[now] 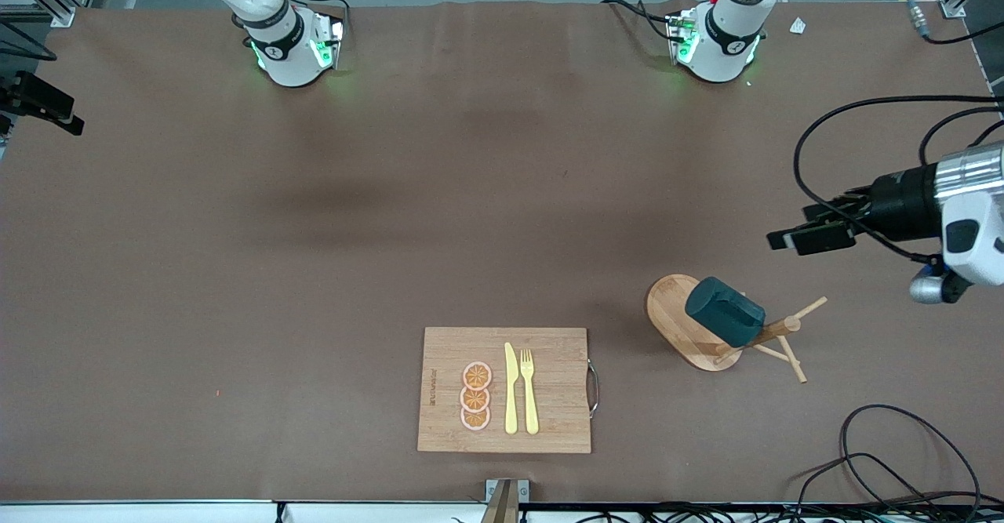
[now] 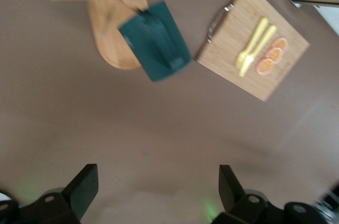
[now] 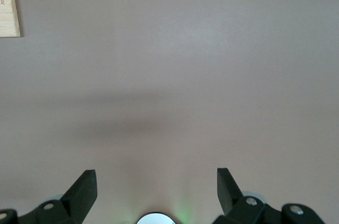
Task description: Pass cup and hang on rack
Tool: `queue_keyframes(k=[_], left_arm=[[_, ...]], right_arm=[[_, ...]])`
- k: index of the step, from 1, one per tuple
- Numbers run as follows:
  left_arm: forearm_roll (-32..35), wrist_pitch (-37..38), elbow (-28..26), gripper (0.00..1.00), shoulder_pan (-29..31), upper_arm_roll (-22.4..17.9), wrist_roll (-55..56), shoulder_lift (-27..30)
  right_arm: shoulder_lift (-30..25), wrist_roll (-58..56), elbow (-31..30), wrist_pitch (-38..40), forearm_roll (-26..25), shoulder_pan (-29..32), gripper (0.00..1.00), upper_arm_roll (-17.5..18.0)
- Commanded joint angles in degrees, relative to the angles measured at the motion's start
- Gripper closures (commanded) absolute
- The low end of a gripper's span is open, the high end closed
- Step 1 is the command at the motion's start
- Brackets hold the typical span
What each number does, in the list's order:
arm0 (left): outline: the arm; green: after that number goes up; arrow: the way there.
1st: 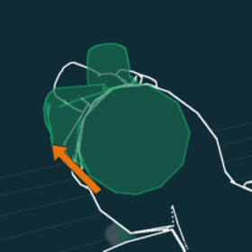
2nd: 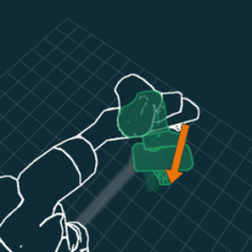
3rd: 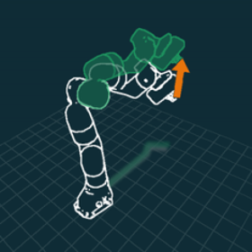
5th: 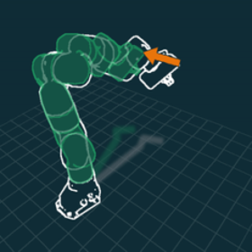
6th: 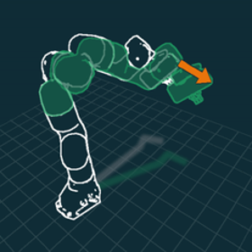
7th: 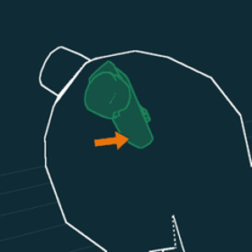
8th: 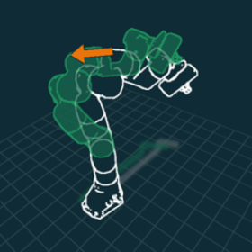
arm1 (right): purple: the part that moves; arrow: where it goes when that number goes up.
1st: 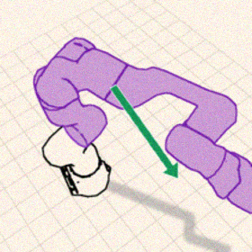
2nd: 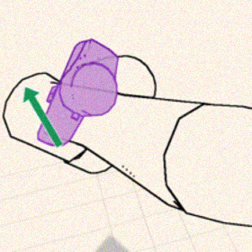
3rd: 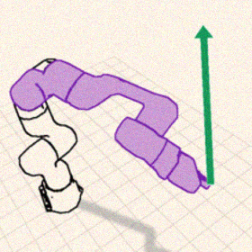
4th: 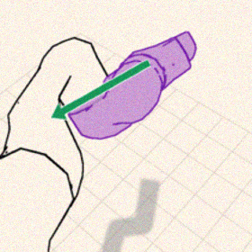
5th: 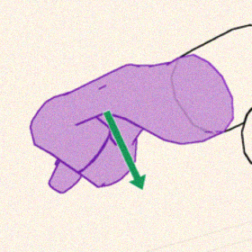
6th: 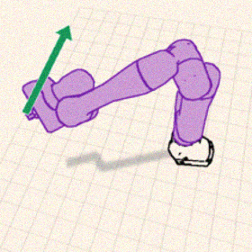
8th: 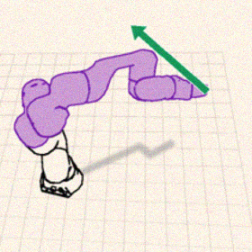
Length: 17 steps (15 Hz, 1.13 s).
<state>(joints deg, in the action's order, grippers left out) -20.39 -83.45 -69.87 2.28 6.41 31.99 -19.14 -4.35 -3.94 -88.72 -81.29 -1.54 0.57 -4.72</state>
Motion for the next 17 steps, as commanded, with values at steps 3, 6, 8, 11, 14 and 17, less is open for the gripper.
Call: queue_keyframes(k=[3,6,8,11,14,17], left_arm=[[23.26,-0.14,-8.33,0.00,-6.32,0.09,-9.12,9.89],[24.52,-0.23,-11.77,0.00,-5.80,0.01,-18.15,14.21],[24.61,-0.40,-13.18,0.00,-5.54,-0.87,-22.05,15.97],[24.35,-4.25,-19.40,0.00,-5.01,-1.40,-25.73,20.61],[23.73,-6.03,-23.29,0.00,-4.39,-1.58,-27.15,23.01],[23.73,-5.85,-23.82,0.00,-4.31,-0.70,-25.94,23.80]], right_arm=[[-0.92,0.25,-0.76,0.08,-0.75,0.48,0.00,0.59],[-0.92,0.16,-0.76,0.08,-0.75,0.57,0.00,0.59],[-0.92,0.16,-0.76,0.08,-0.75,0.57,0.00,0.59],[-0.92,0.16,-0.76,-0.01,-0.75,0.57,0.00,0.59],[-0.92,0.16,-0.76,0.08,-0.75,0.48,0.00,0.59],[-0.92,0.16,-0.76,0.08,-0.75,0.57,0.00,0.59]])
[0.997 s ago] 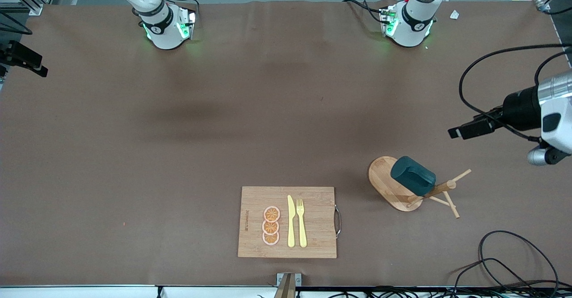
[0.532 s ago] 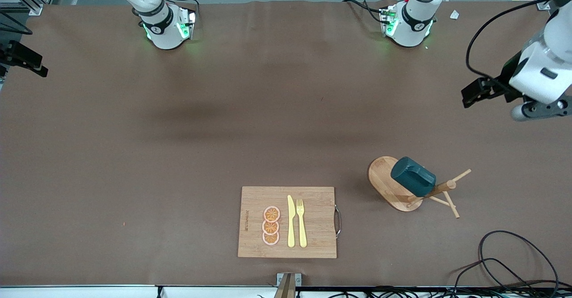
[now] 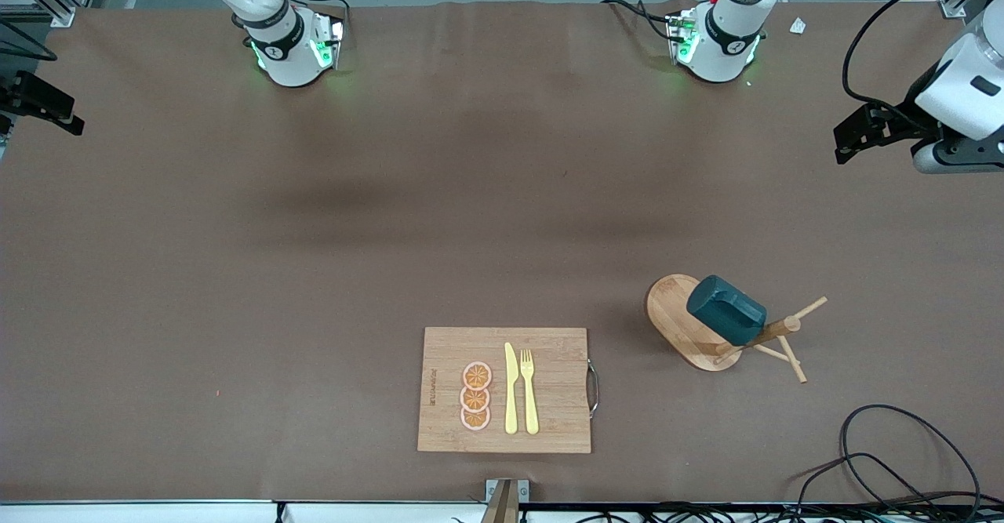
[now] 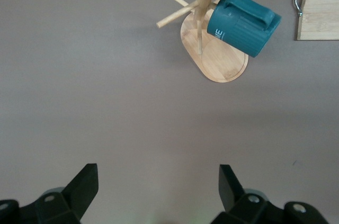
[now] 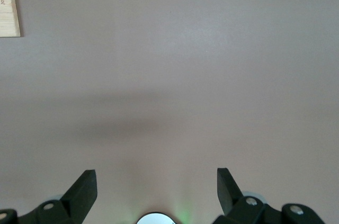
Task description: Pass cup and hang on rack
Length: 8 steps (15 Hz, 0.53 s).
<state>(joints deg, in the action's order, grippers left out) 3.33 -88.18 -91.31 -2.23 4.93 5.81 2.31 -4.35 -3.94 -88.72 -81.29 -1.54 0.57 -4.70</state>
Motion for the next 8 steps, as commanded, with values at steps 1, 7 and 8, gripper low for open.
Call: queue_keyframes(k=[1,7,8], left_arm=[[0.01,-1.12,-2.38,0.00,0.12,1.30,0.43,2.52],[-1.13,-0.86,-2.64,0.00,0.38,0.96,-3.07,3.75],[-1.49,-0.68,-2.29,0.00,0.47,0.78,-4.39,3.66]], right_arm=[[-0.92,0.16,-0.75,0.08,-0.75,0.57,0.00,0.56],[-0.92,0.16,-0.75,0.08,-0.75,0.48,0.00,0.56],[-0.92,0.16,-0.75,0.08,-0.75,0.48,0.00,0.56]])
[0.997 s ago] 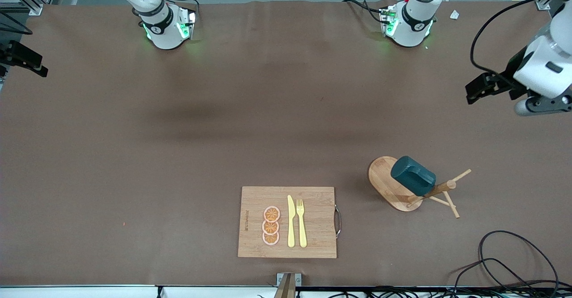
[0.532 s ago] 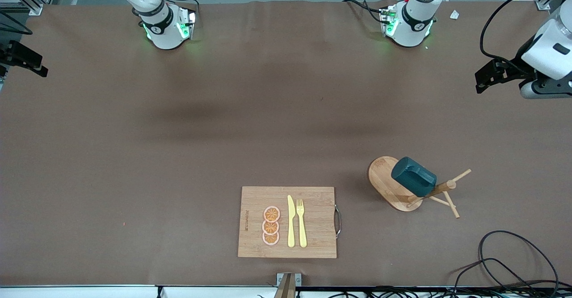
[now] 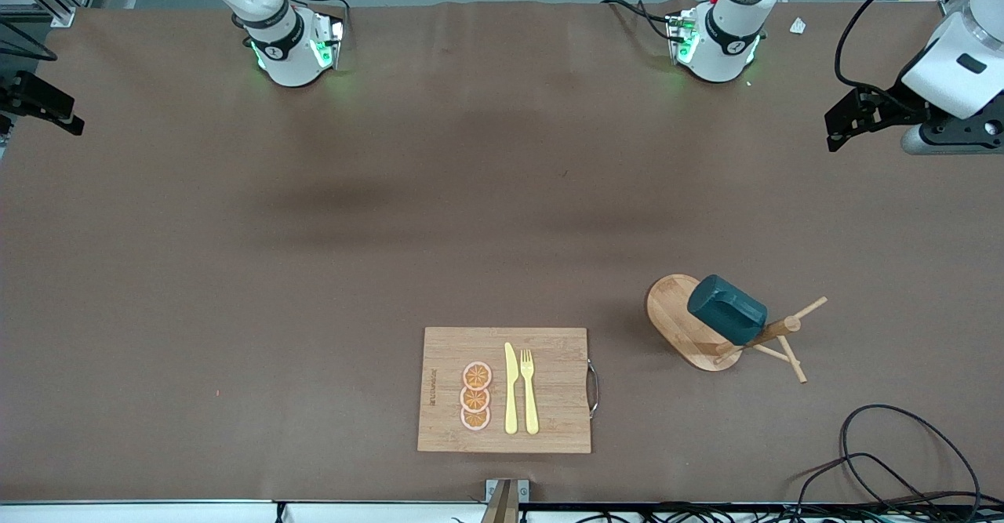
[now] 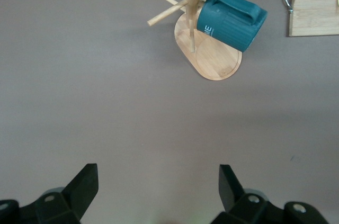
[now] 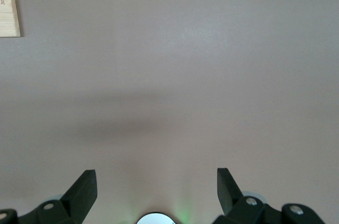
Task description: Pass cup and hang on rack
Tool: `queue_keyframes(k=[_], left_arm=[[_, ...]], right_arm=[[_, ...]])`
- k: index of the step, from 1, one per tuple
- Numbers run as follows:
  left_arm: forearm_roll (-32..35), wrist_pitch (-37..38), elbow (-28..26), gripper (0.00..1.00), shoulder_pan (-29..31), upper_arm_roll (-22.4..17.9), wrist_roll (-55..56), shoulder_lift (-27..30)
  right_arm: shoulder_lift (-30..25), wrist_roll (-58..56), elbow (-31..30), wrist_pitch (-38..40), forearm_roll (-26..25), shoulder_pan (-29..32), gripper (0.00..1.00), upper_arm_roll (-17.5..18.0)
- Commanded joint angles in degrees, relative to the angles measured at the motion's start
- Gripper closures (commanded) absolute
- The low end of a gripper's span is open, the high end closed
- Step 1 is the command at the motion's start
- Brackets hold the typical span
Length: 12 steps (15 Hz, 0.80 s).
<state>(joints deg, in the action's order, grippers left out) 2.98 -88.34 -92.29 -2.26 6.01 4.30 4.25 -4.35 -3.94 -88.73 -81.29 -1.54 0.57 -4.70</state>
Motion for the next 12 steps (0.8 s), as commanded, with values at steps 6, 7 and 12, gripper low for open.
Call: queue_keyframes(k=[6,7,12], left_arm=[[-2.54,0.71,0.62,0.00,0.68,-0.56,-2.46,1.20],[-2.80,0.71,0.62,0.00,0.59,-0.47,-2.37,1.20],[-3.33,1.50,0.62,0.00,0.50,-0.29,-0.18,1.20]], right_arm=[[-0.92,0.16,-0.75,0.08,-0.75,0.48,0.00,0.57],[-0.92,0.16,-0.75,0.08,-0.75,0.48,0.00,0.57],[-0.92,0.16,-0.75,0.08,-0.75,0.48,0.00,0.57]])
